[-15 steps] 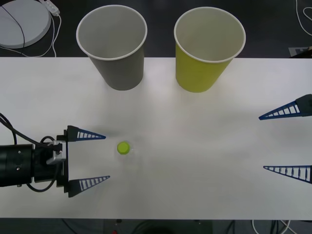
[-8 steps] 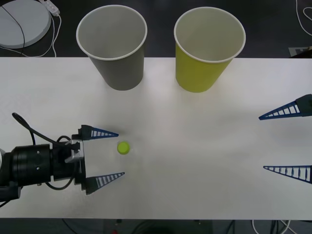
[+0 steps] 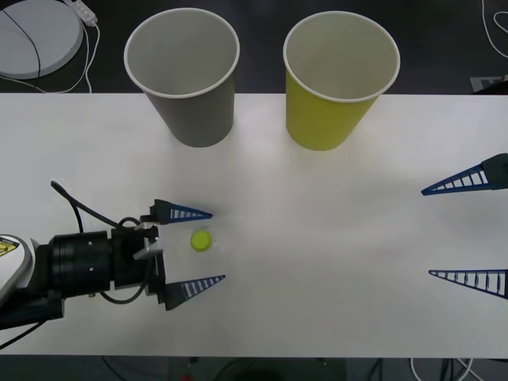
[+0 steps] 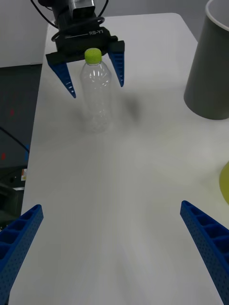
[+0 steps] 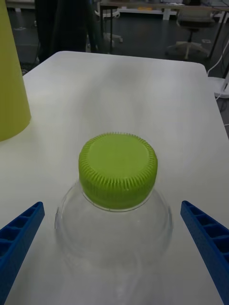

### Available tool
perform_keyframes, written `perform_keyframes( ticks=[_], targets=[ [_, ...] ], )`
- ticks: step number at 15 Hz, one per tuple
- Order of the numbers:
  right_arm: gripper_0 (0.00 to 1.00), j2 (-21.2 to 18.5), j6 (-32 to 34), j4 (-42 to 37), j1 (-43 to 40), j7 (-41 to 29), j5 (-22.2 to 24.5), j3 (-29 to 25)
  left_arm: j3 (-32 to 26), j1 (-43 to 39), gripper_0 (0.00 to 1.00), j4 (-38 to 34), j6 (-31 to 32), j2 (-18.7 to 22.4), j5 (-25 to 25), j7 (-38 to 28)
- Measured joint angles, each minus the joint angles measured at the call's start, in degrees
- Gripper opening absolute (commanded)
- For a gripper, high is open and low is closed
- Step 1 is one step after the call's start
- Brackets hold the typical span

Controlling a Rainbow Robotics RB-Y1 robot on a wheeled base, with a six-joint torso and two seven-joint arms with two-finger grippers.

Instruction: Put the can into the green bin and the plastic bottle into the gray bin

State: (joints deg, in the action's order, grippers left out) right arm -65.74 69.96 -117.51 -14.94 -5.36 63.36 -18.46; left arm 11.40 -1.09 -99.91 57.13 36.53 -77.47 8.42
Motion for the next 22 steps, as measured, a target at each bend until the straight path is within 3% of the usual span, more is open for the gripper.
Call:
perform_keyframes(
  ticks=[4,5,6,17,22],
  targets=[
    [1.0,0.0,0.0,0.0,0.0,0.0,0.0,0.0,0.5,0.2,1.0,0.0,0.0,-1.8,-1.4,-0.7],
    [1.0,0.0,0.0,0.0,0.0,0.0,0.0,0.0,0.6,0.2,0.6,0.0,0.0,-2.1,-1.4,-0.7],
    [1.0,0.0,0.0,0.0,0.0,0.0,0.0,0.0,0.6,0.2,0.0,0.0,0.0,-2.1,-1.5,-0.7],
    [1.0,0.0,0.0,0.0,0.0,0.0,0.0,0.0,0.6,0.2,0.0,-0.1,0.0,-1.9,-0.5,-0.8],
    [1.0,0.0,0.0,0.0,0.0,0.0,0.0,0.0,0.6,0.2,0.0,-2.7,-1.0,0.7,2.5,-2.2]
  ],
)
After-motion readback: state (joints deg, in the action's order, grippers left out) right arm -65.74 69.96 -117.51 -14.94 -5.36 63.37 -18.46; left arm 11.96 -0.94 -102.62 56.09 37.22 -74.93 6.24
